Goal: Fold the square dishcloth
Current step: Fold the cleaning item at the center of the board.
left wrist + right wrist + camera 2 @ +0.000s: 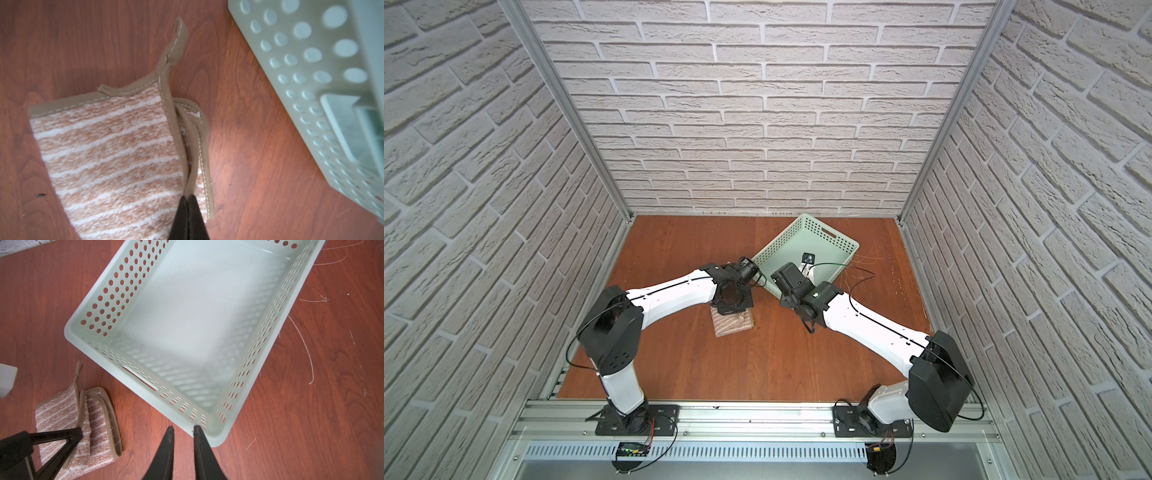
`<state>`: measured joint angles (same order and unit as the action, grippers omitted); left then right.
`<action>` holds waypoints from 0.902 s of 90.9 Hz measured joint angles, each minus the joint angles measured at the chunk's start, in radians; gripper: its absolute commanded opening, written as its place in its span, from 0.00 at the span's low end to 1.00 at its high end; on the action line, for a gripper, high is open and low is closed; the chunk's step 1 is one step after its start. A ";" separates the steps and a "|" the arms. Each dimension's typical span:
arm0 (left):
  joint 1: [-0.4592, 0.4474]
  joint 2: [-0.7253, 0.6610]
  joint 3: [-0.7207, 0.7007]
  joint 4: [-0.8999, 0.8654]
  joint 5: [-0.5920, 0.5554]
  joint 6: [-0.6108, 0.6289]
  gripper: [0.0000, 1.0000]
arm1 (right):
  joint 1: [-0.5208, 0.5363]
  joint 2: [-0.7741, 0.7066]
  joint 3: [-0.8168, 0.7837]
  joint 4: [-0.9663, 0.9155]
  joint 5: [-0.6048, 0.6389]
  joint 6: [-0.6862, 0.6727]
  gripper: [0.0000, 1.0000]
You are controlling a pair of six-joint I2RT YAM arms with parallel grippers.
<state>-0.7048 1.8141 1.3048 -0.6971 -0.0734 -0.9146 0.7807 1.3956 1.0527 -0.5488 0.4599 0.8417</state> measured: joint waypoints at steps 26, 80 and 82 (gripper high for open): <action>-0.010 0.006 0.001 0.004 0.011 0.000 0.08 | 0.000 -0.015 -0.013 -0.014 0.012 0.001 0.22; -0.010 -0.184 -0.097 0.077 0.146 0.012 0.73 | 0.021 -0.009 -0.012 -0.063 0.016 -0.008 0.20; -0.010 -0.200 -0.103 0.082 0.149 0.005 0.73 | 0.026 -0.008 -0.011 -0.065 0.018 -0.008 0.19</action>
<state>-0.7151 1.6146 1.2022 -0.6147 0.0757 -0.9092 0.8070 1.3876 1.0412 -0.6136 0.4774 0.8337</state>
